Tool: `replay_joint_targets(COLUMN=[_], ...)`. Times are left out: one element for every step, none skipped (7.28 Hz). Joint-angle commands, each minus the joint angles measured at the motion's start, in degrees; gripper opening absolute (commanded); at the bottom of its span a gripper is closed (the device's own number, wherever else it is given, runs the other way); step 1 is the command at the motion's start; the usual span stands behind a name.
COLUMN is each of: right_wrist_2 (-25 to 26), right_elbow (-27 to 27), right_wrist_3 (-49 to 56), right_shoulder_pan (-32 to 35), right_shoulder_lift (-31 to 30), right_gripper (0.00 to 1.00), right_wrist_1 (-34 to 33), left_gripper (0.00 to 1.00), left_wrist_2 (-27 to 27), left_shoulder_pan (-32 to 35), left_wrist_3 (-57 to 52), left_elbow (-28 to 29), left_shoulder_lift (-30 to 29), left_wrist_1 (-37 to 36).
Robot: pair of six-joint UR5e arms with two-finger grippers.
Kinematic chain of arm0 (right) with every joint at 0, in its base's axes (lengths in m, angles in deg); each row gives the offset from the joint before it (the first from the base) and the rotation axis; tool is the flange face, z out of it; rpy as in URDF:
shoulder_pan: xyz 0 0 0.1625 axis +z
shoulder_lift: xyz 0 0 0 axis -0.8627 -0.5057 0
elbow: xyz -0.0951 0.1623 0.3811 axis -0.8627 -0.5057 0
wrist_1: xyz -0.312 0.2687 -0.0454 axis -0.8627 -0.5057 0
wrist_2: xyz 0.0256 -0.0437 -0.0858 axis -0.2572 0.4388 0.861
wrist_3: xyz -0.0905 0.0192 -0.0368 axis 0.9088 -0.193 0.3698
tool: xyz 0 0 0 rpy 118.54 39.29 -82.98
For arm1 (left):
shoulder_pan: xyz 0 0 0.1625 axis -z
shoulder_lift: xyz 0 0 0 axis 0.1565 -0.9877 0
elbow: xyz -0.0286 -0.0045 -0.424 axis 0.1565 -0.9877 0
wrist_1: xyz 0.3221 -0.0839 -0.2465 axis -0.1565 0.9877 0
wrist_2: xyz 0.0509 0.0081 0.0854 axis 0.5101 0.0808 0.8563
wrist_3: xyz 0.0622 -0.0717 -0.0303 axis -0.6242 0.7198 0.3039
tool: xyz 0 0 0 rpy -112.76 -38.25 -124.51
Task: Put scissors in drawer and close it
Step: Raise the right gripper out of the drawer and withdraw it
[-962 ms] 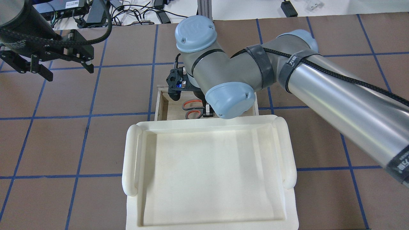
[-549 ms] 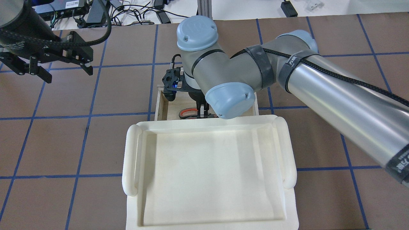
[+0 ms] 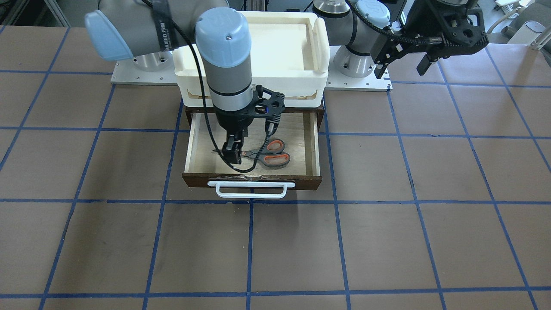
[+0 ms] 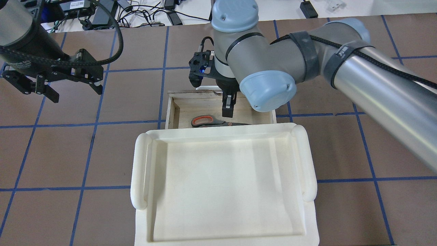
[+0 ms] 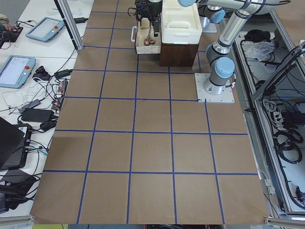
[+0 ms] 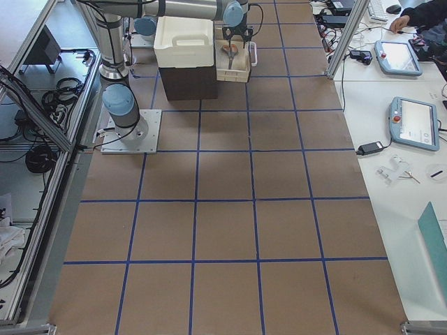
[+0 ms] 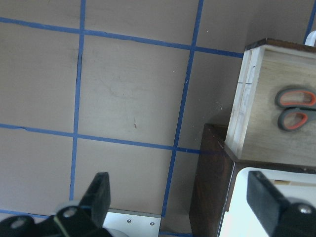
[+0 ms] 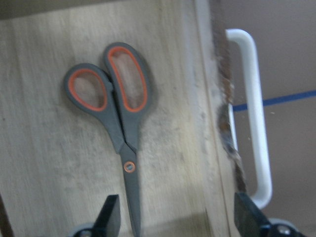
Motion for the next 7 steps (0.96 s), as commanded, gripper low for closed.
replay_joint_targets(right_wrist_2=[0.1, 0.0, 0.9, 1.0, 0.4, 0.9, 0.9], right_elbow=[0.0, 0.0, 0.0, 0.0, 0.2, 0.2, 0.2], right_wrist_3=[-9.7, -23.0, -33.4, -40.6, -46.9, -48.6, -48.7], right_shoulder_pan=[-7.2, -8.9, -10.0, -11.1, -13.8, -16.4, -19.5], right_shoulder_lift=[-4.8, -5.1, -5.5, -6.9, -9.0, -9.5, -9.6], right_gripper=[1.00, 1.00, 1.00, 1.00, 1.00, 1.00, 1.00], right_wrist_1=[0.1, -0.1, -1.0, -0.6, 0.7, 5.0, 5.7], left_gripper=[1.00, 1.00, 1.00, 1.00, 1.00, 1.00, 1.00], left_wrist_2=[-0.4, -0.2, -0.6, -0.7, -0.6, -0.5, -0.2], left_shoulder_pan=[0.1, 0.1, 0.2, 0.2, 0.1, 0.2, 0.2], left_wrist_3=[-0.1, 0.0, 0.1, 1.3, 2.3, 4.0, 3.8], left_elbow=[-1.7, -1.7, -1.8, -1.8, -1.8, -1.0, -0.8], left_shoulder_lift=[0.8, -0.1, -0.7, -1.4, -2.2, -3.6, -5.0], left_wrist_1=[-1.3, -3.2, -3.9, -4.6, -4.6, -6.3, -12.1])
